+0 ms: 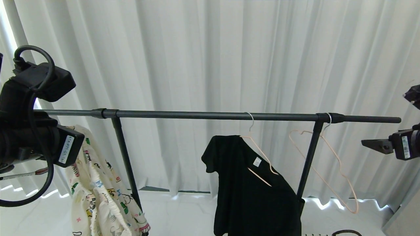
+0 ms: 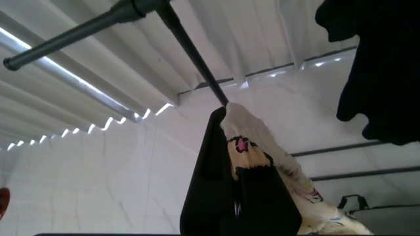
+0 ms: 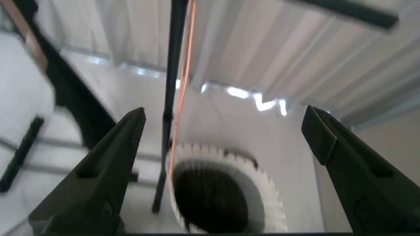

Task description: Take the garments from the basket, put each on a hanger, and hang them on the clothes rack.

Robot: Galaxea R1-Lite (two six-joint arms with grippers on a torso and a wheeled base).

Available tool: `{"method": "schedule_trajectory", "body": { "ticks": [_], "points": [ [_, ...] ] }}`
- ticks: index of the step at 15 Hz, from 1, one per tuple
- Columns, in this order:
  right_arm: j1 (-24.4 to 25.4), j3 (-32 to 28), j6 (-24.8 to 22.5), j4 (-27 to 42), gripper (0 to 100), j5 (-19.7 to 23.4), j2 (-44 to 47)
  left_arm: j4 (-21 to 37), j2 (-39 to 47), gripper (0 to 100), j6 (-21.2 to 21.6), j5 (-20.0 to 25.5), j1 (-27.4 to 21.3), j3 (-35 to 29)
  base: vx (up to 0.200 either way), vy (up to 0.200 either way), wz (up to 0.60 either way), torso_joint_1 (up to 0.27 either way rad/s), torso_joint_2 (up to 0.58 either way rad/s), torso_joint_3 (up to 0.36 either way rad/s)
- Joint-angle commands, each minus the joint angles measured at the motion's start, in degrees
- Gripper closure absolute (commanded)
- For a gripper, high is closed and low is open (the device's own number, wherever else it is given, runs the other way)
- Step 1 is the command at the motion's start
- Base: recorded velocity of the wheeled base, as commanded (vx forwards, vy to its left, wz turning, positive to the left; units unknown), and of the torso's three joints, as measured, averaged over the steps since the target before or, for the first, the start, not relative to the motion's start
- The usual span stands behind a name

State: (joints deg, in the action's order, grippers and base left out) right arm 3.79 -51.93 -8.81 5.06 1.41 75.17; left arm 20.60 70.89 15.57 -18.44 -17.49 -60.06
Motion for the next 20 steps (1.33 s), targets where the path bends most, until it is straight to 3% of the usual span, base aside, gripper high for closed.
{"method": "schedule_trajectory", "body": {
  "ticks": [1, 4, 12, 20],
  "points": [
    [0.16, 5.00, 0.02, -3.74, 0, 1.49, 4.81, -0.65, -1.72, 100, -0.01, -0.01, 0.00, 0.82, 0.000, 0.000, 0.00, 0.000, 0.00, 0.000],
    [0.16, 9.22, 0.46, -11.83, 0, 4.21, 11.32, -1.71, -6.38, 100, 0.52, -0.10, 0.00, 4.25, 0.000, 0.000, 0.00, 0.000, 0.00, 0.000],
    [0.08, 9.30, 4.86, -24.13, 0, 5.97, 25.29, -4.25, -8.40, 100, 0.60, -0.36, 0.09, 6.19, 0.000, 0.000, 0.00, 0.000, 0.00, 0.000],
    [-0.36, 9.39, 5.12, -28.35, 0, 6.94, 30.92, -6.45, -8.49, 100, 0.60, -0.28, -0.44, 6.80, 0.000, 0.000, 0.00, 0.000, 0.00, 0.000]
  ]
}}
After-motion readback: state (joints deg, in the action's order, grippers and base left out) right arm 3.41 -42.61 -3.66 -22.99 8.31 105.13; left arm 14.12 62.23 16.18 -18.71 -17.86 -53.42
